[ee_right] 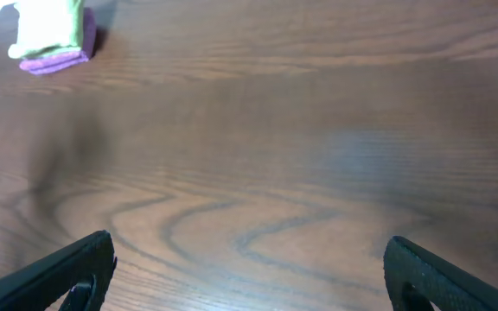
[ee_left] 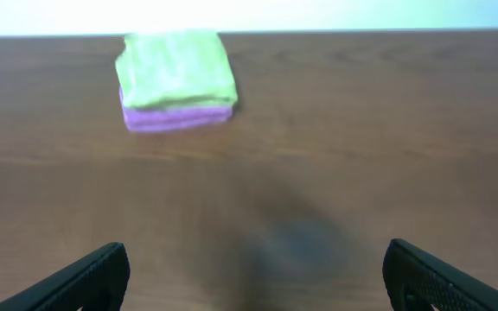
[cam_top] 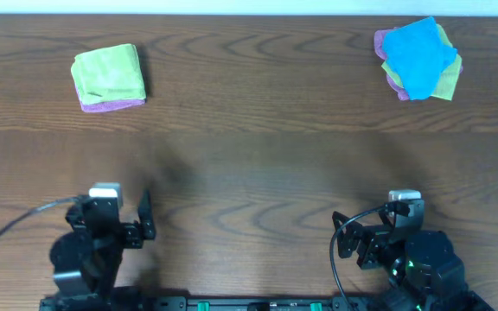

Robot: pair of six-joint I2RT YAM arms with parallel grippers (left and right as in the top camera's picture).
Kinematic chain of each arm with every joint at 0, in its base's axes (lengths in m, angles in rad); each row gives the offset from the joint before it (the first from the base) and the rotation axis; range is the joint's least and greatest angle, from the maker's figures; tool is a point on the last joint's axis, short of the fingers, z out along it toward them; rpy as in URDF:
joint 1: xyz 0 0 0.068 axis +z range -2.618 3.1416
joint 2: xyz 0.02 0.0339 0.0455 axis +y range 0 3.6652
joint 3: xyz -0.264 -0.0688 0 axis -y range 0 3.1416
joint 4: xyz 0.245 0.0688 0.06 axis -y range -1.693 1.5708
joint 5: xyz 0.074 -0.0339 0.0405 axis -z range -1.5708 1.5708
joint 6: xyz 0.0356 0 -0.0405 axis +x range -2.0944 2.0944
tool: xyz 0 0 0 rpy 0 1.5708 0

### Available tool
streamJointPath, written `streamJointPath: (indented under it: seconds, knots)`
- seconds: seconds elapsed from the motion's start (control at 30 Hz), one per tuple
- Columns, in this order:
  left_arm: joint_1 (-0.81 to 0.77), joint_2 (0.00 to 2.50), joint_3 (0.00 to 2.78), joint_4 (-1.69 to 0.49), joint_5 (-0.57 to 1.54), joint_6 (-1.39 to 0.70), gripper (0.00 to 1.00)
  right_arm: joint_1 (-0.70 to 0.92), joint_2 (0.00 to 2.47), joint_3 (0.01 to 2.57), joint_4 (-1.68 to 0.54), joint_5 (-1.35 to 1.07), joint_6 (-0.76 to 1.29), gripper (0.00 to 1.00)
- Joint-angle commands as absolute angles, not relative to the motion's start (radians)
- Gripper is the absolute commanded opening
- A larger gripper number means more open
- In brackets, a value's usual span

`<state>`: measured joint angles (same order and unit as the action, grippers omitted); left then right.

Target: Fold the cloth

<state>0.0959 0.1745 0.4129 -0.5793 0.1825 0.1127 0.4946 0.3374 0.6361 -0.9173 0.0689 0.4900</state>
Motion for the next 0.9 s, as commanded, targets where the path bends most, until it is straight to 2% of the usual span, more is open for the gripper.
streamJointPath:
  seconds: [0.0, 0.13, 0.37, 0.53, 0.87]
  knots:
    - [0.084, 0.092, 0.329, -0.578, 0.142, 0.148, 0.95, 0.487, 0.333, 0.634, -0.918, 0.078, 0.500, 0.99]
    - [0.070, 0.009, 0.241, -0.580, 0.120, 0.188, 0.95, 0.487, 0.333, 0.634, -0.918, 0.078, 0.500, 0.99]
    - [-0.010, 0.003, 0.158, -0.598, 0.043, 0.196, 0.95, 0.487, 0.333, 0.634, -0.918, 0.078, 0.500, 0.99]
    - [-0.022, 0.003, 0.154, -0.646, -0.031, 0.195, 0.95, 0.487, 0.333, 0.634, -0.918, 0.078, 0.501, 0.99]
    - [-0.020, 0.004, 0.155, -0.651, -0.033, 0.195, 0.95, 0.487, 0.333, 0.634, -0.918, 0.078, 0.500, 0.99]
